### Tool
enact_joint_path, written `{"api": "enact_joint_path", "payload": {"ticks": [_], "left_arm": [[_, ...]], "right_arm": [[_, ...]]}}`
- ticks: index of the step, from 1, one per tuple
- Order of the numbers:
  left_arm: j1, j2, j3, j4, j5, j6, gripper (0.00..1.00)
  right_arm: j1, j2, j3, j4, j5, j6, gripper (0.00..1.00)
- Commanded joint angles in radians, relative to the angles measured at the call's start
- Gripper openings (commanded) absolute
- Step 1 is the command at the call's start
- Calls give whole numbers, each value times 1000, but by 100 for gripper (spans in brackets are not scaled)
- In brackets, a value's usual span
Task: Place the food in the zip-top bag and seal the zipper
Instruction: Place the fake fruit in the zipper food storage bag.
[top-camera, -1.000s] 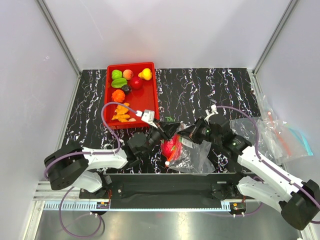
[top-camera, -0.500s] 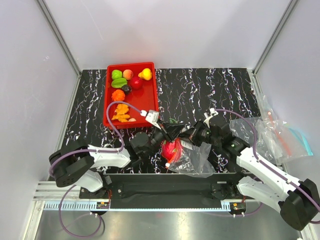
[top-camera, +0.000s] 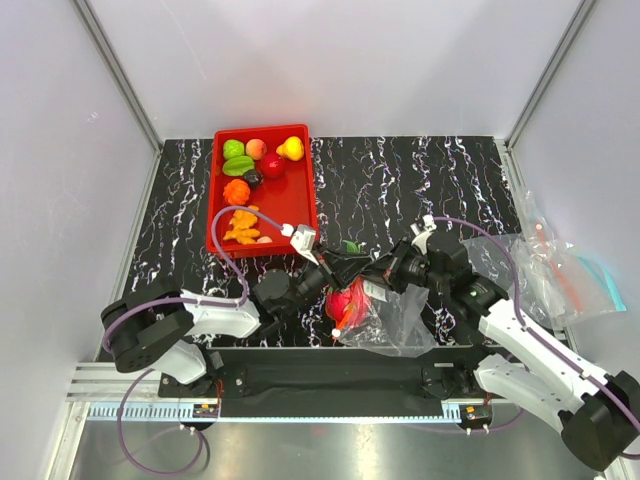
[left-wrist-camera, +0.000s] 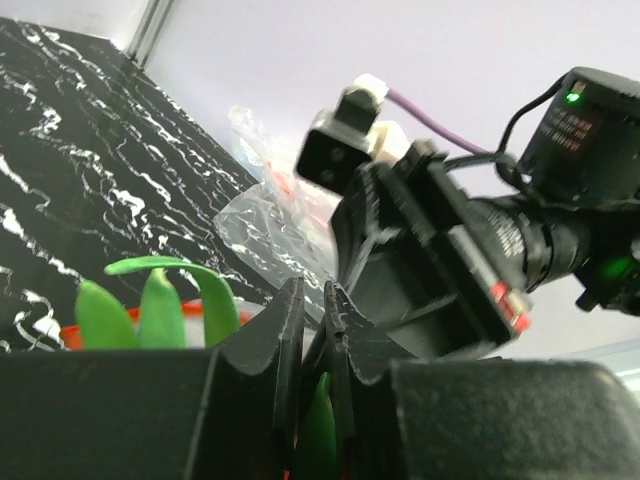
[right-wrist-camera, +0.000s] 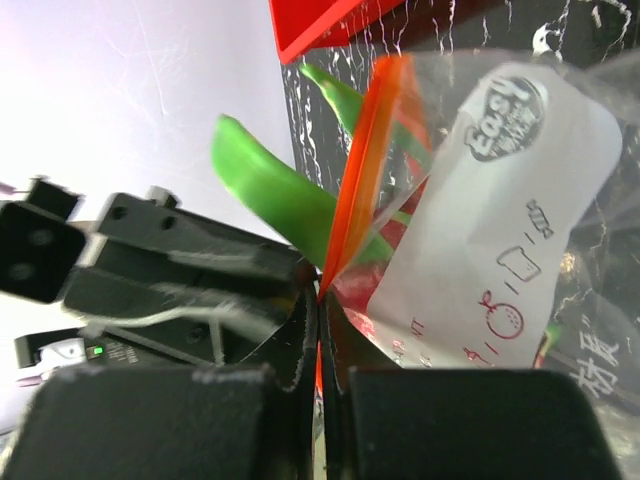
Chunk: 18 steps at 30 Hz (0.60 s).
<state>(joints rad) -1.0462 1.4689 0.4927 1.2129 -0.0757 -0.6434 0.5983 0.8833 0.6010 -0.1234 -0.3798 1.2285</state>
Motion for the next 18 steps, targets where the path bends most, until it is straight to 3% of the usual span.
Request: {"api": "enact_joint_path", "payload": {"ticks": [1,3,11,18], "left_arm": [[-6,-22,-49,149,-38,-25,1],[-6,-36,-72,136,-73,-33,5],[-6,-10,-121,132,-122,-140,3],[-15,34,-60,189,-72,-205,3]], "right_arm": [[-38,-59,40,4,-28,0,0],[-51,-70,33,-8,-31,-1,0],[-86,-86,10,8,-56,9,0],[-86,-60,-36,76,-77,40,0]]}}
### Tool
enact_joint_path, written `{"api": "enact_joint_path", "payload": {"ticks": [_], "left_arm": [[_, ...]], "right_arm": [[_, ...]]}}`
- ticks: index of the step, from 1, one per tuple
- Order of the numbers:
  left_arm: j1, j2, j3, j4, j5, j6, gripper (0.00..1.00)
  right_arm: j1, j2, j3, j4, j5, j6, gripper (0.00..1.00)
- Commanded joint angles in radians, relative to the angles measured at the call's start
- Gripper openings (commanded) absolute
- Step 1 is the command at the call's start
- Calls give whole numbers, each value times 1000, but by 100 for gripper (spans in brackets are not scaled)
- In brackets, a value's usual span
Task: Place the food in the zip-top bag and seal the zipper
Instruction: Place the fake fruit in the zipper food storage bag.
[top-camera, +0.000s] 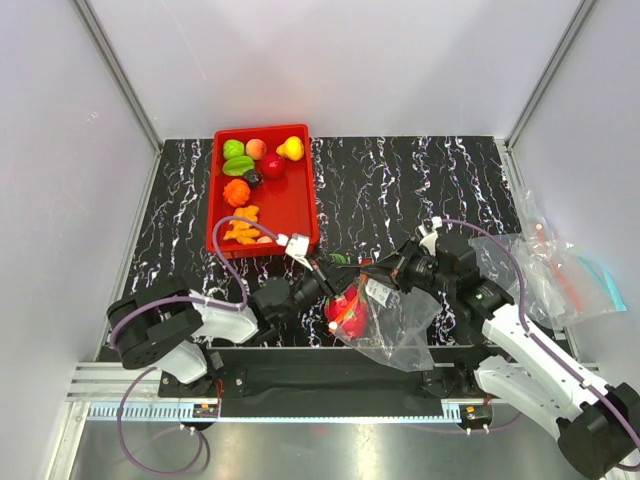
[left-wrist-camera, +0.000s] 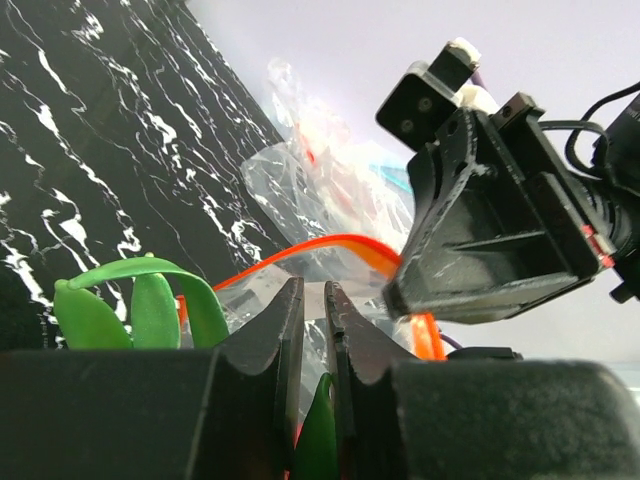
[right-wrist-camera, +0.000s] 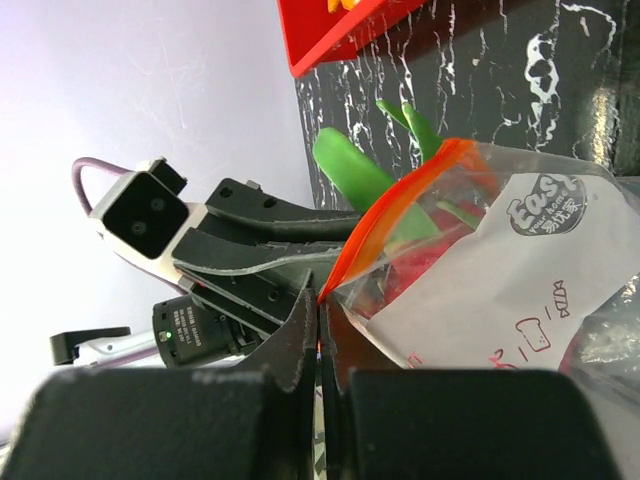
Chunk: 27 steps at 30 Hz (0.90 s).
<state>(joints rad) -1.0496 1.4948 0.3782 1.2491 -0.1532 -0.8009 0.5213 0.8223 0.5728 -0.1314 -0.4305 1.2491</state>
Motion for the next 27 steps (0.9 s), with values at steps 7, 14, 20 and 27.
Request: {"api": "enact_joint_path", "payload": {"ticks": [7,14,20,27], "left_arm": [[-13,-10,67,153,34,-24,1],[-13,41,50,200,27,-37,0],[-15,206,42,374,40,-75,0],[-20,297,76,415,44,-115,0]], "right_arm": [[-10,-29,-14,-17,12,-34,0],[-10,8,-36,-115,39,-128,12],[-10,-5,-14,-221,113,-207,42],[-10,-9,76,-387,183,-292,68]]}}
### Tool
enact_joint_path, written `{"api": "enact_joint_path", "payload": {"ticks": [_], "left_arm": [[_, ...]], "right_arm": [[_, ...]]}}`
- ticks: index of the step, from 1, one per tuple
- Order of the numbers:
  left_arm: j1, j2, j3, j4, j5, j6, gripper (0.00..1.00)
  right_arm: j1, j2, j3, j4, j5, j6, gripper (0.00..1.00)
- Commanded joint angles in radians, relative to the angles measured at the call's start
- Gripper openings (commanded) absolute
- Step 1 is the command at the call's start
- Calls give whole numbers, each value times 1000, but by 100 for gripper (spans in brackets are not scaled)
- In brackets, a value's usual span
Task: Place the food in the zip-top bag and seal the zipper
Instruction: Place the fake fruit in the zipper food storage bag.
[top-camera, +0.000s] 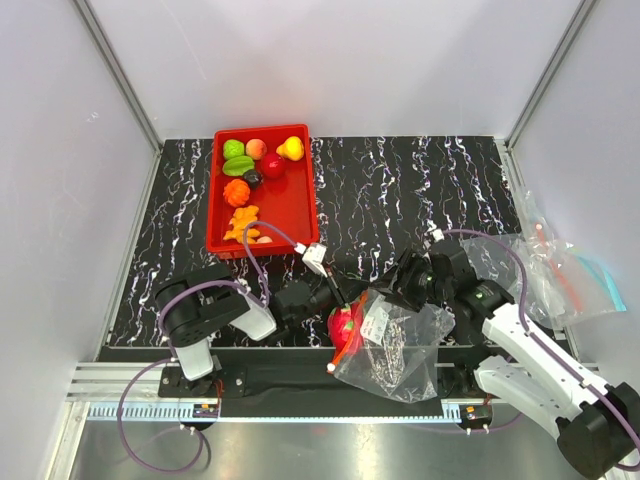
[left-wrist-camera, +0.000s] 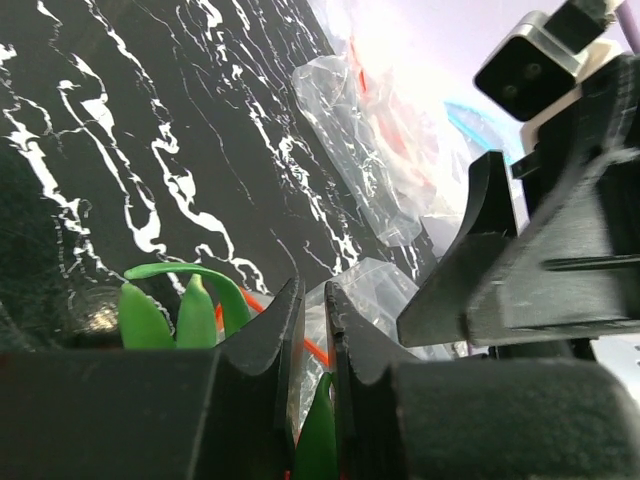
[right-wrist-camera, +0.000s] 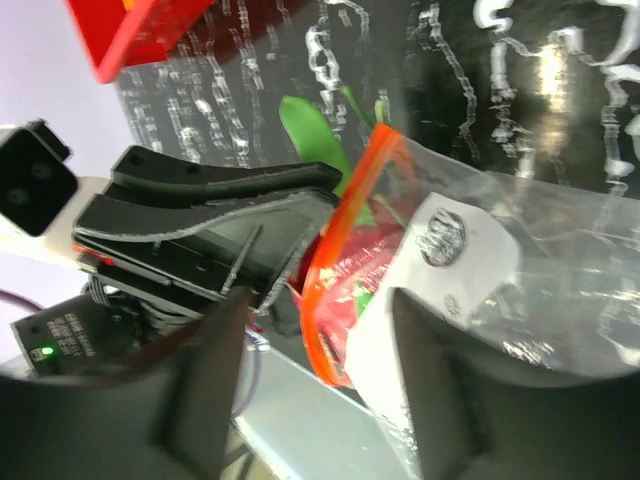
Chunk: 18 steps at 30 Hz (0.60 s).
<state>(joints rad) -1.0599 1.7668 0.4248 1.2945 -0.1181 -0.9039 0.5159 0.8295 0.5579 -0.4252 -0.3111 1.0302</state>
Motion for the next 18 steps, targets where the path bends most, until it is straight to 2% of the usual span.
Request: {"api": "enact_joint_path", "payload": {"ticks": [1,4,6,10,14,18], "left_arm": [[-11,26,29,370,8,-12,0],[-11,16,31,370,3,-7,0],[-12,0,31,368,1,2,0],[-11,-26,23,347,-2,8,0],[-11,-32,22,351,1,2,0],[-11,-38,23,344,3,2,0]], "right_arm": [[-5,-21,109,-116,79,-87,71],[-5,-1,215,-277,183,-153,77],[-5,34,304,-431,259,-205,77],[-5,75,390,-615,401,-239,79],[-5,66,415,-717,383,-245,100],[-5,20,395,-786,356,-230,100]]}}
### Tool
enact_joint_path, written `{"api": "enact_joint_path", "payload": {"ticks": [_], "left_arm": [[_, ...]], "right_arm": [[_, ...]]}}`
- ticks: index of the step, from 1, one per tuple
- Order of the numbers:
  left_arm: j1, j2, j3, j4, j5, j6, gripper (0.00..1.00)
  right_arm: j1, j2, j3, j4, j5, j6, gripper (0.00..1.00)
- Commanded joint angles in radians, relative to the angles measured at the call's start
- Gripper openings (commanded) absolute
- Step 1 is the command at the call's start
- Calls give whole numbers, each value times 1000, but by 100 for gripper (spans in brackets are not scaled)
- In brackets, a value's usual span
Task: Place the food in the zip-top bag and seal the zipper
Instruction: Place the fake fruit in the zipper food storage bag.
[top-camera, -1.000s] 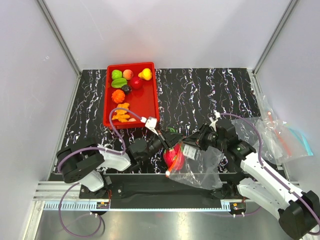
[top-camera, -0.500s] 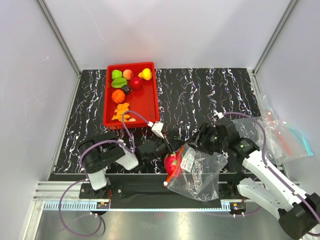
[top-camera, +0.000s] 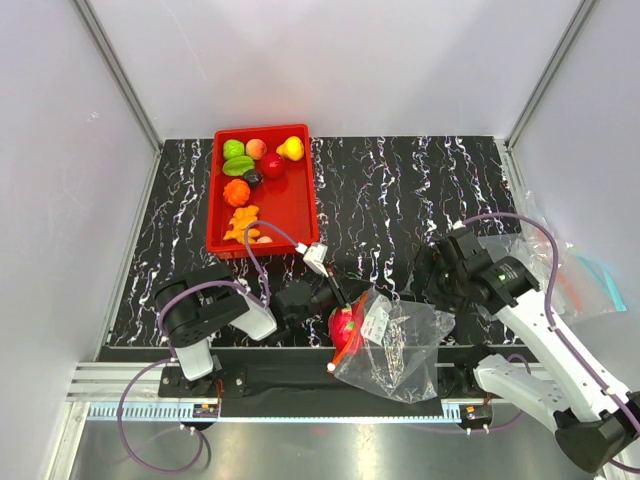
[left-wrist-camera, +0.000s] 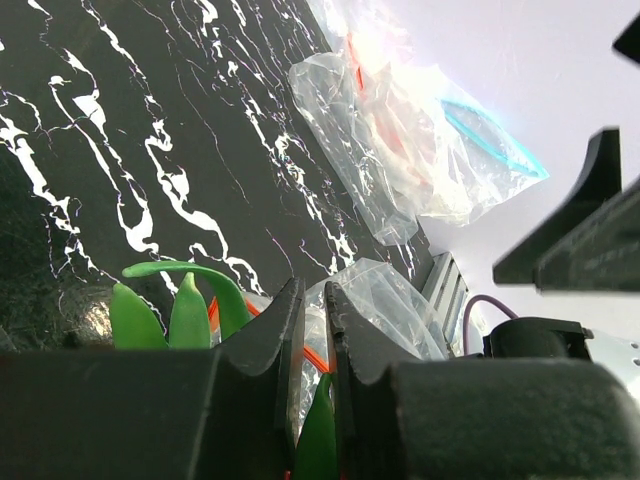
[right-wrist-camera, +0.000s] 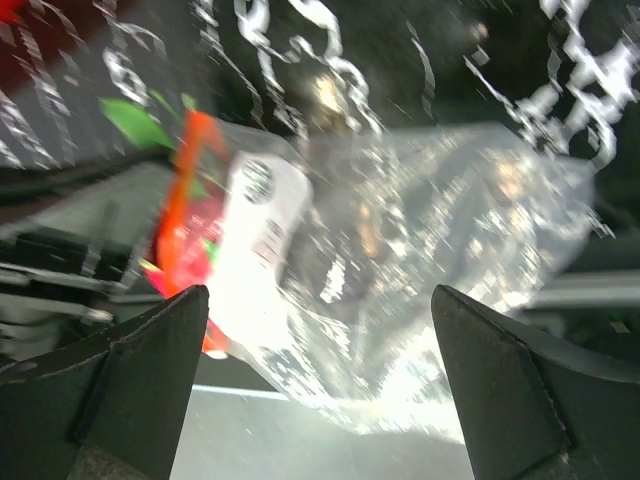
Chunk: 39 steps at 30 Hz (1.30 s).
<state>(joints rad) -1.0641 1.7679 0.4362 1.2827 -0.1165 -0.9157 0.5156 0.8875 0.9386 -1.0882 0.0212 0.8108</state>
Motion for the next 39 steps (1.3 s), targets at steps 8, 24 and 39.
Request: {"api": "enact_joint_path", "payload": {"ticks": [8,24,39], "left_arm": [[-16,-56,21,330,-5,17,0],[-114,-68,12,242,-184,-97,0],[-235,-156,36,-8,-594,-92,0]], "right_arm": [[-5,-94,-127,-76,-99,19,94],[-5,-76,-480,330,-227,125,80],[-5,-179,-543,349,-218,168,72]]}}
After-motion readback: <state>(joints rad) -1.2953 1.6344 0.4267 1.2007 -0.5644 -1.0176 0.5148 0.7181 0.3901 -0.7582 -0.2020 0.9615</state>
